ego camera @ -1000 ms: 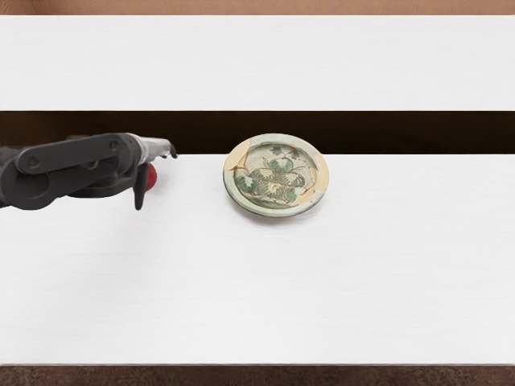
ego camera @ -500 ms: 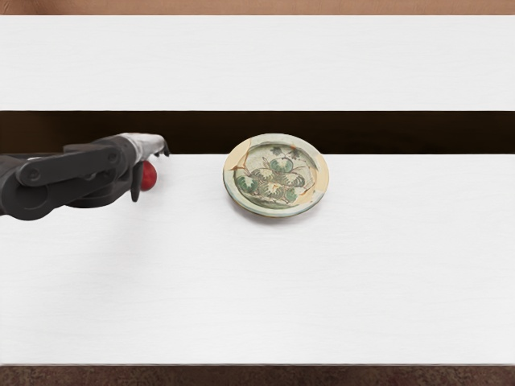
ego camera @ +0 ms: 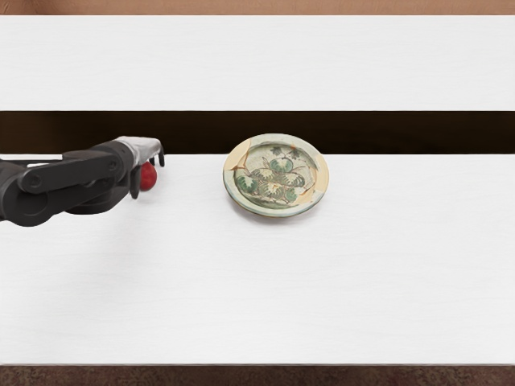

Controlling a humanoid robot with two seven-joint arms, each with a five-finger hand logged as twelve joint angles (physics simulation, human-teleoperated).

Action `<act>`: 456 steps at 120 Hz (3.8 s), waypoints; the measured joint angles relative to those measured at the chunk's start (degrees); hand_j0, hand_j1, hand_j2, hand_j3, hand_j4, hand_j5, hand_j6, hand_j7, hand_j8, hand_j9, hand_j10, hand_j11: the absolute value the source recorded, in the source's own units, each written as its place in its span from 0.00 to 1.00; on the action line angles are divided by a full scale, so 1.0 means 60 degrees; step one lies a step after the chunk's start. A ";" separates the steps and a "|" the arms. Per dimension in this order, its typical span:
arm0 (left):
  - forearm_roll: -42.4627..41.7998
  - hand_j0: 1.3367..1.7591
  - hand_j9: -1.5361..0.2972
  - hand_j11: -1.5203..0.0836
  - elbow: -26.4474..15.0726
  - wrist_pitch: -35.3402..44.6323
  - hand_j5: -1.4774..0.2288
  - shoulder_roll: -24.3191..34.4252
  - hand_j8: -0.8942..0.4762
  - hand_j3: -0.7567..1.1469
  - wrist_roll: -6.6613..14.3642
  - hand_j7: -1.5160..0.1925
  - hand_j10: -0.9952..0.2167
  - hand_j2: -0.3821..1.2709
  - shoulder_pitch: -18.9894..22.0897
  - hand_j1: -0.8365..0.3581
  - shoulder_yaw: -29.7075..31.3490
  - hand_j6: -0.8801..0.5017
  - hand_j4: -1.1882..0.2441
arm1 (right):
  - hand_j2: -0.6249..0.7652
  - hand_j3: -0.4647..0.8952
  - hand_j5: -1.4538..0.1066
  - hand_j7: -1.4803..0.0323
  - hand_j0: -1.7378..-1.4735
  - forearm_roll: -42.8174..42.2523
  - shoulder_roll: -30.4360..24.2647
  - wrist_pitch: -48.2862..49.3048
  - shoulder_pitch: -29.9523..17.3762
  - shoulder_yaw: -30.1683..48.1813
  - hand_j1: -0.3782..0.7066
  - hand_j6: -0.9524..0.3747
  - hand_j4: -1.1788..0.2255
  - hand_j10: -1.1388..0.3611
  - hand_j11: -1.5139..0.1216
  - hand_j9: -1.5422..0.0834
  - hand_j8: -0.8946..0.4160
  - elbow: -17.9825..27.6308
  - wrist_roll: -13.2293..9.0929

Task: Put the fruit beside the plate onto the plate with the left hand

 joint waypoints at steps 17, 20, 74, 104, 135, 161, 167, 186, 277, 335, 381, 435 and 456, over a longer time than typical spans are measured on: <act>0.0001 0.76 0.49 0.55 -0.0007 0.0000 0.49 0.0000 0.29 0.40 0.0000 0.52 0.41 0.30 0.0000 0.51 0.0000 0.28 0.48 | 0.45 0.34 0.92 0.97 0.30 0.0000 0.0000 0.0000 0.0000 0.0001 0.04 0.71 0.83 0.75 0.92 0.94 0.67 -0.0001 0.0000; 0.0002 0.76 0.48 0.54 -0.0008 0.0000 0.48 0.0000 0.28 0.40 0.0001 0.51 0.40 0.30 0.0000 0.50 0.0000 0.28 0.48 | 0.45 0.34 0.92 0.97 0.30 0.0000 0.0000 0.0000 0.0000 0.0001 0.04 0.71 0.83 0.75 0.92 0.94 0.67 -0.0001 0.0000; -0.0160 0.75 0.36 0.40 0.0004 -0.0018 0.34 0.0176 0.39 0.40 0.0001 0.38 0.28 0.42 -0.0015 0.40 -0.0047 0.41 0.45 | 0.45 0.34 0.92 0.97 0.30 0.0000 0.0000 0.0000 0.0000 0.0004 0.04 0.71 0.83 0.75 0.92 0.94 0.67 0.0000 0.0000; -0.0525 0.75 0.34 0.37 0.0005 -0.0032 0.30 0.0263 0.44 0.40 0.0002 0.35 0.26 0.47 -0.0311 0.35 -0.0213 0.46 0.50 | 0.45 0.34 0.92 0.97 0.30 0.0000 0.0000 0.0000 0.0000 0.0009 0.04 0.71 0.83 0.75 0.92 0.94 0.67 -0.0001 0.0000; -0.2169 0.74 0.33 0.37 0.0004 -0.0038 0.29 0.0975 0.44 0.40 0.0001 0.35 0.26 0.47 -0.0294 0.35 -0.2013 0.46 0.50 | 0.45 0.34 0.92 0.97 0.30 0.0000 0.0000 0.0000 0.0000 0.0003 0.04 0.71 0.83 0.75 0.92 0.94 0.67 0.0000 0.0000; -0.4251 0.74 0.33 0.37 -0.0017 -0.0164 0.29 0.0847 0.45 0.40 0.0002 0.35 0.27 0.47 -0.0293 0.34 -0.3504 0.47 0.51 | 0.45 0.34 0.92 0.97 0.30 0.0000 0.0000 0.0000 0.0000 0.0007 0.04 0.71 0.83 0.75 0.92 0.94 0.67 0.0000 0.0000; -0.4550 0.74 0.33 0.37 -0.0033 -0.0291 0.29 0.0748 0.44 0.40 0.0003 0.35 0.27 0.47 -0.0283 0.34 -0.3792 0.47 0.51 | 0.45 0.34 0.92 0.97 0.30 0.0000 0.0000 0.0000 0.0000 0.0008 0.04 0.71 0.83 0.75 0.92 0.94 0.67 0.0000 0.0000; -0.5174 0.74 0.33 0.37 -0.0044 -0.0569 0.29 0.0146 0.44 0.40 0.0002 0.35 0.27 0.46 -0.0293 0.35 -0.4563 0.47 0.51 | 0.45 0.34 0.92 0.97 0.30 0.0000 0.0000 0.0000 0.0000 0.0010 0.04 0.71 0.83 0.75 0.92 0.94 0.67 0.0000 0.0000; -0.2786 0.75 0.33 0.37 0.0003 -0.0597 0.31 -0.2410 0.41 0.40 0.0000 0.36 0.26 0.42 -0.1663 0.39 -0.1949 0.44 0.46 | 0.45 0.34 0.92 0.97 0.30 0.0000 0.0000 0.0000 -0.0008 0.0000 0.04 0.71 0.83 0.75 0.92 0.94 0.67 0.0000 0.0000; -0.2132 0.75 0.33 0.37 0.0202 -0.0556 0.31 -0.2813 0.43 0.40 0.0000 0.36 0.27 0.45 -0.1540 0.36 -0.1047 0.45 0.48 | 0.45 0.34 0.92 0.97 0.30 0.0001 0.0000 0.0000 -0.0008 0.0000 0.04 0.71 0.83 0.75 0.92 0.94 0.67 0.0000 0.0000; -0.2089 0.75 0.47 0.52 0.0218 -0.0435 0.46 -0.2827 0.41 0.40 0.0000 0.50 0.41 0.37 -0.1552 0.50 -0.0711 0.42 0.53 | 0.45 0.34 0.92 0.97 0.30 0.0002 0.0000 0.0000 -0.0008 0.0000 0.04 0.71 0.83 0.75 0.92 0.94 0.67 0.0000 0.0000; -0.2522 0.76 0.78 0.88 0.0210 -0.0469 0.80 -0.2794 0.60 0.40 -0.0001 0.82 0.75 0.25 -0.1656 0.91 -0.1153 0.59 0.78 | 0.45 0.34 0.92 0.97 0.30 0.0002 0.0000 0.0000 -0.0010 0.0000 0.04 0.71 0.83 0.75 0.92 0.94 0.67 0.0000 0.0000; -0.4751 0.76 0.81 0.92 0.0202 -0.1125 0.84 -0.1455 0.63 0.40 -0.0001 0.86 0.79 0.24 -0.1513 0.96 -0.2857 0.61 0.80 | 0.45 0.34 0.92 0.97 0.30 0.0001 0.0000 0.0000 -0.0009 0.0002 0.04 0.71 0.83 0.75 0.92 0.94 0.67 0.0000 0.0000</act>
